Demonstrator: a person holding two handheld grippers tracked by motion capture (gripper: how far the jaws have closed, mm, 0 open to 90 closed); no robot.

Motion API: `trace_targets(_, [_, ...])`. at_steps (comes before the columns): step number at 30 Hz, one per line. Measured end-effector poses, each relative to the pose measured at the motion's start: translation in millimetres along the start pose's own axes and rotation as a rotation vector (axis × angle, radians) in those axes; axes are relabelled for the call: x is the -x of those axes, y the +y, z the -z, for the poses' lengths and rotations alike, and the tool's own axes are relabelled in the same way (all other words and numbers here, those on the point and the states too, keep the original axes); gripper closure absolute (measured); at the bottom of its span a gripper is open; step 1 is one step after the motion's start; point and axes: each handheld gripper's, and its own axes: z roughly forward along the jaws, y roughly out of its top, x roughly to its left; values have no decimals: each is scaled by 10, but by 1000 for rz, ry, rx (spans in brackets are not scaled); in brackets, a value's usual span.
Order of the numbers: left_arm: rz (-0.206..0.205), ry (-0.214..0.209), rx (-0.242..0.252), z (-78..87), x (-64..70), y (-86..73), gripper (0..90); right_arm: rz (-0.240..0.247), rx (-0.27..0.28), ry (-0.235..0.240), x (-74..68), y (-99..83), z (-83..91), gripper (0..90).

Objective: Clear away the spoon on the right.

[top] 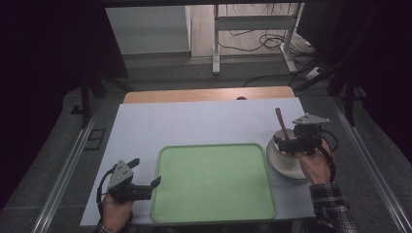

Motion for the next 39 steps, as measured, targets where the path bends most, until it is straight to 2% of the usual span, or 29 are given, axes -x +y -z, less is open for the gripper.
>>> trace_targets(3, [1, 0, 1, 3, -2, 0, 11, -17, 6, 5, 34, 24, -60, 0])
trace_targets(14, [1, 2, 0, 3, -4, 0, 11, -78, -29, 19, 224, 101, -305, 11])
trace_targets(24, [-1, 6, -4, 4, -4, 0, 12, -112, -58, 14, 279, 207, -500, 0])
trace_targets(28, [-1, 8, -4, 5, -5, 0, 13, -123, -82, 15, 297, 231, -562, 28])
trace_targets(30, [-1, 9, -3, 5, -6, 0, 12, -108, -120, -11, 299, 257, -615, 133])
trace_targets(31, [-1, 9, -3, 5, -6, 0, 13, -108, -120, -11, 299, 257, -615, 133])
trace_targets(32, [0, 9, -3, 6, -6, 0, 13, -106, -141, -19, 306, 275, -645, 228])
trace_targets(34, [0, 9, -3, 6, -7, 0, 13, -101, -154, -33, 302, 297, -670, 316])
trace_targets(37, [0, 9, -3, 8, -7, 0, 13, -97, -175, -35, 302, 316, -702, 374])
trace_targets(38, [-1, 9, -3, 8, -7, 1, 13, -97, -191, -47, 301, 333, -734, 436])
trace_targets(39, [-1, 9, -3, 8, -7, 1, 12, -97, -191, -47, 301, 333, -734, 436])
